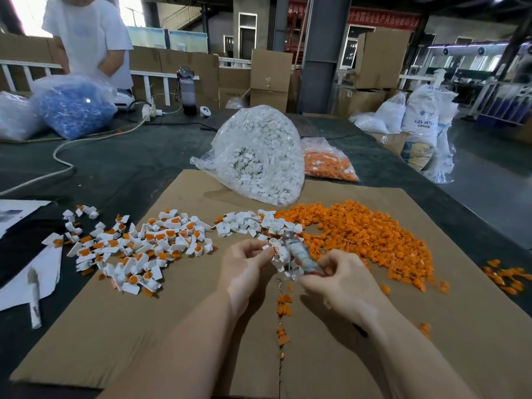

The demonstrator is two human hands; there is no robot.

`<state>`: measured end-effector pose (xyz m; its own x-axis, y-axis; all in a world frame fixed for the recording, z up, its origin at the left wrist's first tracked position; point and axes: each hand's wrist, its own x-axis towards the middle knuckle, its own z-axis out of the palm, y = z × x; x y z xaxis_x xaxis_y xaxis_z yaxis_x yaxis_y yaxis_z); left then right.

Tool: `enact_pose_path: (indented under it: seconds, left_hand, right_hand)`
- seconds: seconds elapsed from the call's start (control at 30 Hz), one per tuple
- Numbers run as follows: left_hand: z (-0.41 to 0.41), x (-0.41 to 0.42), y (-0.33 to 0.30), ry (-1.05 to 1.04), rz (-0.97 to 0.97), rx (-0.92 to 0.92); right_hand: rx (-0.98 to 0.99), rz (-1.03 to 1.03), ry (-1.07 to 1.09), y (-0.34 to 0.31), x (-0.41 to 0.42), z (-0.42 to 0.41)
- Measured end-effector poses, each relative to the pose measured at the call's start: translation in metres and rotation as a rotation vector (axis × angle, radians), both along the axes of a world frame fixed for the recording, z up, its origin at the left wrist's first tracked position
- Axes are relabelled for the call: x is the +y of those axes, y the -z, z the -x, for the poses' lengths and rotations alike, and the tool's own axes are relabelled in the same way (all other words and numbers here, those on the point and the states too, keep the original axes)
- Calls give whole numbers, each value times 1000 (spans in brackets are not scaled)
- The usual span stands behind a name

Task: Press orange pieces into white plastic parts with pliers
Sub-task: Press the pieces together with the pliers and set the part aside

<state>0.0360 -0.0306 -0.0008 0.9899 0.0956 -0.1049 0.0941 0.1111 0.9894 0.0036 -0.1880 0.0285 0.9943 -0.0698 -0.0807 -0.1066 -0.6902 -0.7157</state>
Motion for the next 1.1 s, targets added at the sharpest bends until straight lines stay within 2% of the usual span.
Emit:
enact_pose_path:
  seconds: [0.03, 0.13, 0.2, 0.37, 0.43, 0.47, 0.6, 0.67, 0.83, 0.93, 1.1]
  left_hand:
    - [0, 0, 4, 5, -101, -40]
    - [0, 0, 10, 33, -328, -157]
    - [0, 0, 12, 40, -388, -199]
    - [-2, -1, 16, 73, -501, -229]
    - [-4, -1, 17, 84, -516, -233]
    - [-4, -1, 16, 91, -513, -236]
    - [-2, 0, 13, 132, -534, -273]
    - [0, 1, 12, 150, -527, -282]
    - [3, 4, 12, 191, -370, -221]
    - [5, 3, 12, 244, -413, -266]
    - [6, 3, 12, 213, -455, -289]
  right_hand:
    - [-38, 55, 66, 2, -6, -2]
    - [-189, 388, 243, 7, -24, -8]
    - [-233, 532, 276, 13, -35, -13]
    - [-158, 838, 268, 26, -46, -15]
    - [-230, 923, 256, 26, -41, -13]
    - [-315, 875, 212, 27, -35, -13]
    - [-629, 415, -128, 30, 2, -11]
    - [-705, 337, -207, 35, 16, -9]
    - [-750, 201, -130, 44, 21, -9]
    - [-779, 169, -104, 46, 21, -8]
    - [-766, 125, -50, 46, 19, -7]
